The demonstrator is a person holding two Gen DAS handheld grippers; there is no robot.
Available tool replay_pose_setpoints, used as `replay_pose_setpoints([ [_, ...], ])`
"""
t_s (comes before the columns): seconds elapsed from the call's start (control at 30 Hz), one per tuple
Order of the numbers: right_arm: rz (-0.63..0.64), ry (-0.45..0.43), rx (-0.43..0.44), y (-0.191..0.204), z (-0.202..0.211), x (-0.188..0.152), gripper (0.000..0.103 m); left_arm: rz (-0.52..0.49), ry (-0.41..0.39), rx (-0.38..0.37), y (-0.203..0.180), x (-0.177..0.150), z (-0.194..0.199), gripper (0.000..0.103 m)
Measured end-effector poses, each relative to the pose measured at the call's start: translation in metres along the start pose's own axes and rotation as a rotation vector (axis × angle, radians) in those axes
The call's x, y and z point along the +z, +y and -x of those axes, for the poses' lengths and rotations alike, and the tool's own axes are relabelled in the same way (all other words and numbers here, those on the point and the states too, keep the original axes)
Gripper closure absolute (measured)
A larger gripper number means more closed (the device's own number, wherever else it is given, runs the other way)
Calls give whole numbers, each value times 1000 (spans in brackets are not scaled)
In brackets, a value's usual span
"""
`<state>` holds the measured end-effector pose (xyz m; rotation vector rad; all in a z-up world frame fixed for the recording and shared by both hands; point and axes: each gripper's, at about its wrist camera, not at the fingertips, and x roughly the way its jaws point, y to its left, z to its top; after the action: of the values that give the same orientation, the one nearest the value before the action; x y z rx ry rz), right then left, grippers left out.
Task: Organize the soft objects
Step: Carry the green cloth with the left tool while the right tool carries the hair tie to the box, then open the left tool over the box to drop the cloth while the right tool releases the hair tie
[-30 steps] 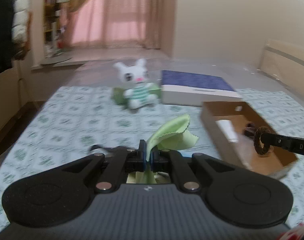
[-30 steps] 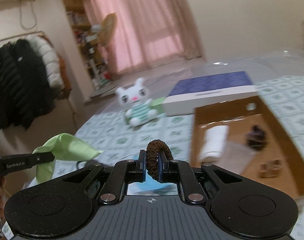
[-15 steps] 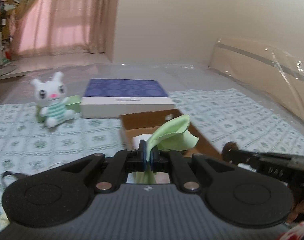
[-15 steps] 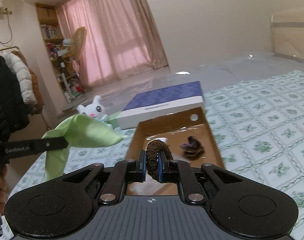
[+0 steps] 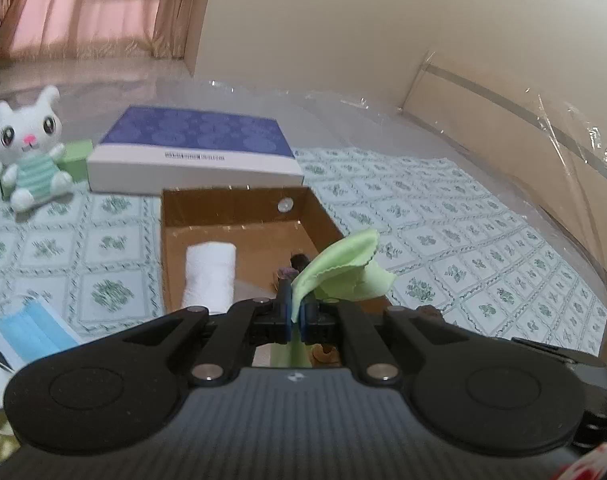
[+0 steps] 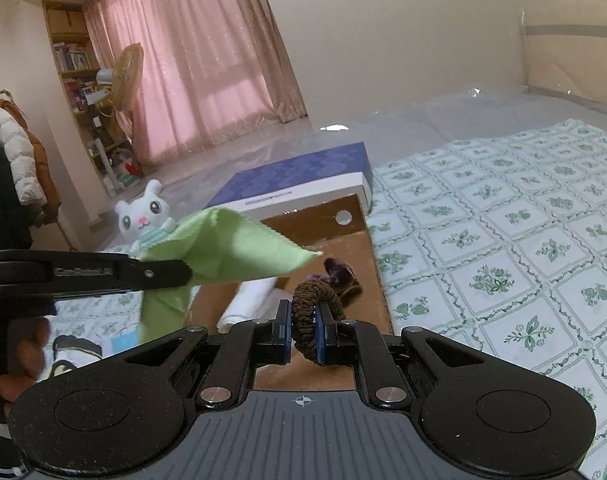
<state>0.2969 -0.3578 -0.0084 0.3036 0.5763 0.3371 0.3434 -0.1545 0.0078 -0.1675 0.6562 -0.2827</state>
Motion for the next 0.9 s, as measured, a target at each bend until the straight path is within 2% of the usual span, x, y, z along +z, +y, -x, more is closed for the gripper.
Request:
replay_pose_setpoints([
  [0.1, -3, 10, 0, -4, -4, -1, 91, 11, 28, 2, 0, -4, -14, 97],
  [0.17, -4, 15, 0, -7, -7, -2, 91, 10, 48, 10, 2, -9, -21, 87],
  [0.2, -6, 18, 1, -8, -8, -2, 91, 12, 59, 7, 3, -11, -24, 78],
  [0.23, -7, 20, 2, -9, -9, -3, 91, 15, 66, 7, 5, -13, -26, 75],
  [0.5, -5, 47, 16, -7, -16, -7, 91, 18, 86, 14, 17, -16, -24, 73],
  [0.73, -18, 44, 49, 0, -21, -5, 91, 23, 94, 37, 28, -18, -14, 67],
  [0.83, -16, 32, 49, 4, -20, -2, 84, 32, 97, 36, 33, -19, -9, 65],
  [0.9, -11, 23, 45, 7, -19, 0, 67, 33, 96, 34, 35, -19, -6, 62],
])
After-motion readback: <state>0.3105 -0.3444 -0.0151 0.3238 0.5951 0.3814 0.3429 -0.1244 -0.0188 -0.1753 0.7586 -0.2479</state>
